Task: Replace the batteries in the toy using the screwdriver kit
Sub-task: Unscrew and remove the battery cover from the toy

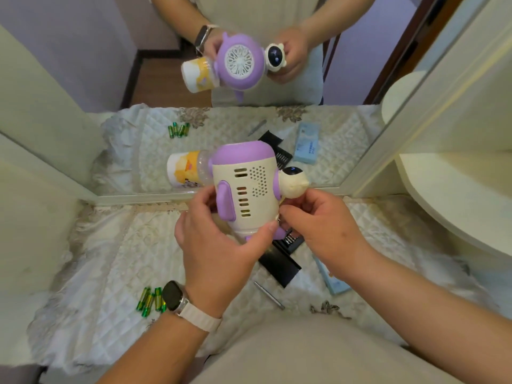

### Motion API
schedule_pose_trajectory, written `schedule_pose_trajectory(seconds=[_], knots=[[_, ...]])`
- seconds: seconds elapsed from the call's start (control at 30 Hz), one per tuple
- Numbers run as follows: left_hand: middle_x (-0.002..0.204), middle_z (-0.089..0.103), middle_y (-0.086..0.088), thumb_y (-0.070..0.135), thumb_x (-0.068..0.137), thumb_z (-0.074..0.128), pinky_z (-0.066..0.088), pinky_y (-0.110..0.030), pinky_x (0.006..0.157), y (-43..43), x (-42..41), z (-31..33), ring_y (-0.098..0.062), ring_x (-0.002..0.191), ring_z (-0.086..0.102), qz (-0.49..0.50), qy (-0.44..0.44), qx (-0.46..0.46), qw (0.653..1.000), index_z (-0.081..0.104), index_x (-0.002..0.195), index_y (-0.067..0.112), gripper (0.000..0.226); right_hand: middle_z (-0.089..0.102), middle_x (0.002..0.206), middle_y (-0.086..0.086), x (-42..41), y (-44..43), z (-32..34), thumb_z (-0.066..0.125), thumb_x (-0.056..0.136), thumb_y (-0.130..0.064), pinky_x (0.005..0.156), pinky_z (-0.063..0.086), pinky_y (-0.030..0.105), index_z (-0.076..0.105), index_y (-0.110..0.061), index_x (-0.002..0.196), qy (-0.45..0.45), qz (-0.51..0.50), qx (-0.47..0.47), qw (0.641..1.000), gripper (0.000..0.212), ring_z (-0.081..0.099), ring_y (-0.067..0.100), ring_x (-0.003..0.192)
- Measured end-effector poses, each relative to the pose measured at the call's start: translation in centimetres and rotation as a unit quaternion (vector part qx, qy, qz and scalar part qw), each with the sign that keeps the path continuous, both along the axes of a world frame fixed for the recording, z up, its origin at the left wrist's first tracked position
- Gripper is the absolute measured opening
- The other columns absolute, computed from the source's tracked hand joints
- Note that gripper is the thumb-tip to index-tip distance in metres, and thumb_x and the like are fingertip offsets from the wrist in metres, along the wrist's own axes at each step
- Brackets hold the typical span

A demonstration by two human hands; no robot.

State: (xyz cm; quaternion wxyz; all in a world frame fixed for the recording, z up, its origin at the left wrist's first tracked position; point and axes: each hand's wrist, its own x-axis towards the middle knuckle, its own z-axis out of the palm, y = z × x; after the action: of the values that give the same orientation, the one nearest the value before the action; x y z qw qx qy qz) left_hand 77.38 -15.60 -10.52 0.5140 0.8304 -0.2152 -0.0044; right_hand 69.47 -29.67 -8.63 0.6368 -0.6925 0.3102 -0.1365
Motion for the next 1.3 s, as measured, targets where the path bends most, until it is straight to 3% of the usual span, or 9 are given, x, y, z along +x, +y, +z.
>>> schedule_pose_trajectory(seconds=[0.1, 0.27, 0.4, 0.77, 0.93, 1.07, 1.13, 1.3], knots=[[0.112, 0.053, 0.030, 0.064, 0.054, 0.081, 0.047, -0.060, 0.095, 0.0, 0.1, -0.2, -0.007, 0.106, 0.058, -0.020, -0.003, 0.011, 1.000, 0.042, 0.123, 0.033, 0.085, 0.064, 0.067, 0.014, -0.2, 0.2, -0.4, 0.062, 0.082, -0.005, 0.063, 0.047, 0.037, 0.065, -0.003, 0.076, 0.010, -0.014, 0.025, 1.000, 0.007, 0.056, 0.020, 0.063], [0.108, 0.043, 0.043, 0.065, 0.054, 0.076, 0.043, -0.062, 0.099, 0.4, 0.2, -0.9, 0.026, 0.108, 0.038, -0.030, -0.008, 0.038, 0.999, 0.043, 0.123, 0.030, 0.084, 0.066, 0.064, 0.005, 0.0, 0.6, -1.1, 0.060, 0.080, -0.002, 0.060, 0.048, 0.030, 0.066, -0.011, 0.068, 0.036, -0.024, 0.036, 0.998, 0.017, 0.059, 0.016, 0.062], [0.105, 0.044, 0.038, 0.064, 0.055, 0.075, 0.039, -0.065, 0.102, 0.6, 0.0, -1.2, 0.033, 0.109, 0.030, -0.024, -0.008, 0.056, 0.998, 0.043, 0.122, 0.029, 0.083, 0.066, 0.060, 0.003, 0.2, 0.7, -1.4, 0.058, 0.080, 0.001, 0.058, 0.047, 0.029, 0.066, -0.011, 0.069, 0.065, -0.010, 0.054, 0.996, 0.017, 0.060, 0.015, 0.061], [0.106, 0.050, 0.033, 0.067, 0.053, 0.074, 0.041, -0.060, 0.102, 0.4, -0.4, -1.4, 0.024, 0.106, 0.041, 0.004, 0.038, 0.037, 0.999, 0.043, 0.118, 0.036, 0.078, 0.063, 0.059, 0.004, 0.9, -0.2, -1.3, 0.056, 0.080, 0.004, 0.053, 0.048, 0.021, 0.064, -0.006, 0.072, 0.078, 0.033, 0.065, 0.994, 0.015, 0.060, 0.012, 0.056], [0.106, 0.058, 0.026, 0.063, 0.053, 0.079, 0.046, -0.058, 0.098, 0.4, -0.3, -1.2, 0.000, 0.104, 0.058, 0.008, 0.041, 0.023, 0.999, 0.037, 0.113, 0.047, 0.075, 0.063, 0.061, 0.004, 0.9, -0.4, -1.4, 0.055, 0.080, 0.005, 0.057, 0.052, 0.025, 0.063, -0.002, 0.075, 0.066, 0.048, 0.065, 0.995, 0.011, 0.060, 0.014, 0.059], [0.110, 0.061, 0.020, 0.064, 0.053, 0.080, 0.047, -0.058, 0.096, 0.4, -0.3, -1.6, -0.018, 0.110, 0.062, 0.002, 0.045, 0.023, 0.999, 0.038, 0.115, 0.047, 0.077, 0.063, 0.060, 0.002, 0.8, -0.4, -1.4, 0.054, 0.083, 0.006, 0.054, 0.049, 0.020, 0.063, -0.002, 0.075, 0.060, 0.054, 0.073, 0.994, 0.014, 0.060, 0.011, 0.056], [0.110, 0.061, 0.020, 0.064, 0.053, 0.079, 0.047, -0.059, 0.097, 0.3, -0.2, -1.7, -0.018, 0.110, 0.062, -0.003, 0.047, 0.022, 0.999, 0.039, 0.117, 0.045, 0.078, 0.066, 0.061, 0.000, 0.7, -0.5, -1.4, 0.056, 0.085, 0.004, 0.055, 0.049, 0.018, 0.065, -0.003, 0.078, 0.058, 0.055, 0.077, 0.994, 0.013, 0.062, 0.010, 0.057], [0.105, 0.053, 0.032, 0.064, 0.054, 0.077, 0.043, -0.061, 0.100, 0.1, -0.2, -1.7, 0.007, 0.100, 0.054, -0.011, 0.020, 0.041, 0.999, 0.045, 0.118, 0.030, 0.079, 0.070, 0.065, 0.002, 0.1, -0.6, -1.9, 0.060, 0.086, 0.000, 0.058, 0.051, 0.021, 0.068, -0.007, 0.081, 0.057, 0.044, 0.095, 0.993, 0.012, 0.066, 0.011, 0.061]])
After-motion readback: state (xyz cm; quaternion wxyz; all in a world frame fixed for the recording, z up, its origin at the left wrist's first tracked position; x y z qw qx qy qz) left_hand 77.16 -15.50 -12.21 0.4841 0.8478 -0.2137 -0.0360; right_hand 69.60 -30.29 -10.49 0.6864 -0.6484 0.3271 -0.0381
